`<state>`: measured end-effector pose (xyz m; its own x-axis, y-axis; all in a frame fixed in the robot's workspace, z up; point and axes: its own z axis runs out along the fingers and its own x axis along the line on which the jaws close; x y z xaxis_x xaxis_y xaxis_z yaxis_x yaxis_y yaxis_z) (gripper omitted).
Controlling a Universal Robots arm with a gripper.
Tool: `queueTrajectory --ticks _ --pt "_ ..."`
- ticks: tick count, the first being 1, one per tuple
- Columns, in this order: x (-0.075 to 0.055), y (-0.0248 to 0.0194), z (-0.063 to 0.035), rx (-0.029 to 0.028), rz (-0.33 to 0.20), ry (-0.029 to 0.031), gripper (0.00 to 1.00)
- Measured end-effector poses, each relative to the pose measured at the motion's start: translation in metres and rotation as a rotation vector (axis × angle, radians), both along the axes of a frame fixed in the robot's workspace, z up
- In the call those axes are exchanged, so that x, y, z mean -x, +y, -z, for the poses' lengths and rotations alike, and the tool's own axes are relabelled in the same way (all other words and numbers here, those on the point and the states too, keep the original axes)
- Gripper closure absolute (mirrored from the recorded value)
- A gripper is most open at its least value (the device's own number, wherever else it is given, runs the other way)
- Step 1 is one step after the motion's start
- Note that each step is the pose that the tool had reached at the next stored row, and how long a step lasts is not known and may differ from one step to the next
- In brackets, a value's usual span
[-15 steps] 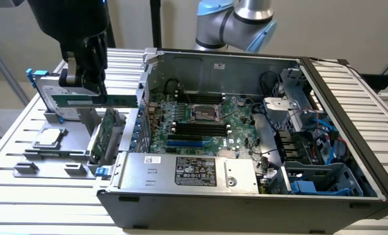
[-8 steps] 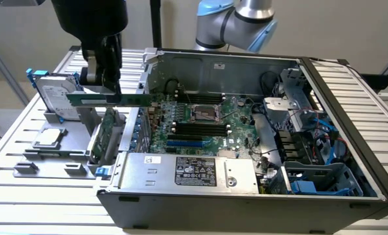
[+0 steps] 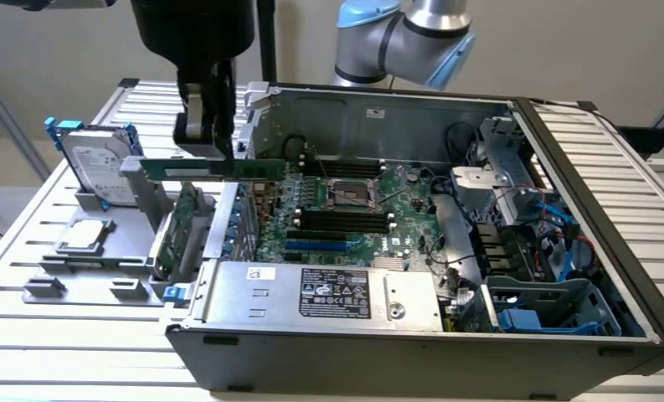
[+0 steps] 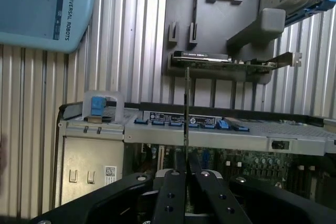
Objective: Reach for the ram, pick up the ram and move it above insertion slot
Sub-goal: 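Pick up the ram and move it above insertion slot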
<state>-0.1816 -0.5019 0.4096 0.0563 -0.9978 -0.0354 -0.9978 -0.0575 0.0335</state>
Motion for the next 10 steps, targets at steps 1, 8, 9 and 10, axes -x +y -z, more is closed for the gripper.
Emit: queueTrajectory --ticks 1,8,9,10 --pt "-0.004 0.0 -0.0003 0.0 0.0 0.0 0.87" --pt "-0.025 0.0041 -0.0006 0.0 -0.001 -0.0006 0.87" --pt "-0.028 0.0058 -0.0006 0.0001 -0.001 -0.0009 0.87" --pt "-0.03 0.0077 -0.0006 0.0 -0.001 -0.0013 0.87"
